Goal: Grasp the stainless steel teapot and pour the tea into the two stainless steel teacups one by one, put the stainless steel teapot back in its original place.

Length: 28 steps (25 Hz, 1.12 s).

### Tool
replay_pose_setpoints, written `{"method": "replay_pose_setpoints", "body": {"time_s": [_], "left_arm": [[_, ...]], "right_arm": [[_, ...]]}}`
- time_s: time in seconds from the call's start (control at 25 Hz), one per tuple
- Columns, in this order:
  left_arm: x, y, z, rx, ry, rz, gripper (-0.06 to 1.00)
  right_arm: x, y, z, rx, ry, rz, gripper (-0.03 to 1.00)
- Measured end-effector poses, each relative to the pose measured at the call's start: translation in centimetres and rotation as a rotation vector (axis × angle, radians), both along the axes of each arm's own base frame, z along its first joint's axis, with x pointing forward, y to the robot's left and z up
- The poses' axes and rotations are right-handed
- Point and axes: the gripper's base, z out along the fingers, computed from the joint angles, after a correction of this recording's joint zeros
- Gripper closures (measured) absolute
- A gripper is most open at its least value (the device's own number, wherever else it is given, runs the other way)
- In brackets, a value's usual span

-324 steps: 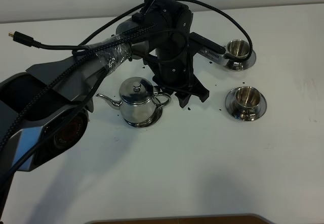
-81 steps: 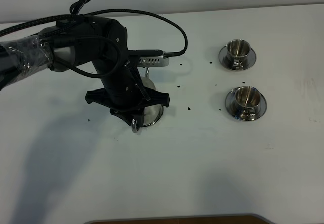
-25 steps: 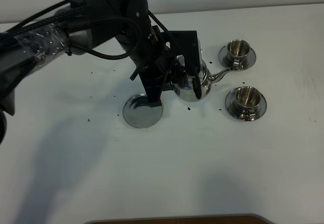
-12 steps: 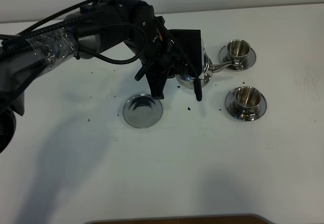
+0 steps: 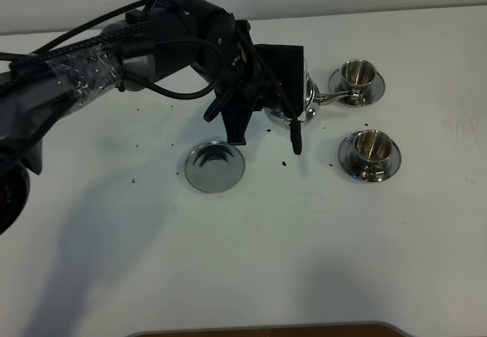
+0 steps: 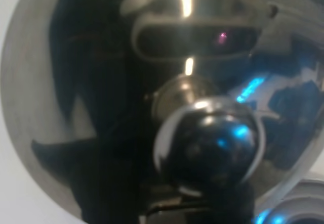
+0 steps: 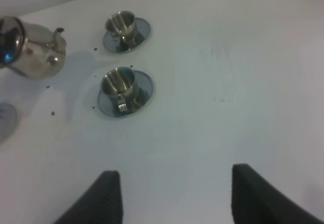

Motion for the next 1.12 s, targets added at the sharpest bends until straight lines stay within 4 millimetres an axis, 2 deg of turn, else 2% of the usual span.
{"method": "replay_pose_setpoints", "body": {"time_s": [0.24,0.92,1.12], "left_arm": [[0.1,-0.9,-1.7,0.08,-0.049,-0.087,0.7],[-0.4,-3.8,-2.1,0.188,-0.241,-0.278,0.7],[0.1,-4.0,-3.0,0.218,-0.291,-0.305,0.7]], "right_arm": [[0.0,0.0,0.0,0.0,0.0,0.0,0.49],[0.0,0.0,0.0,0.001,0.0,0.001,0.49],[0.0,0.0,0.0,0.001,0.0,0.001,0.49]]}}
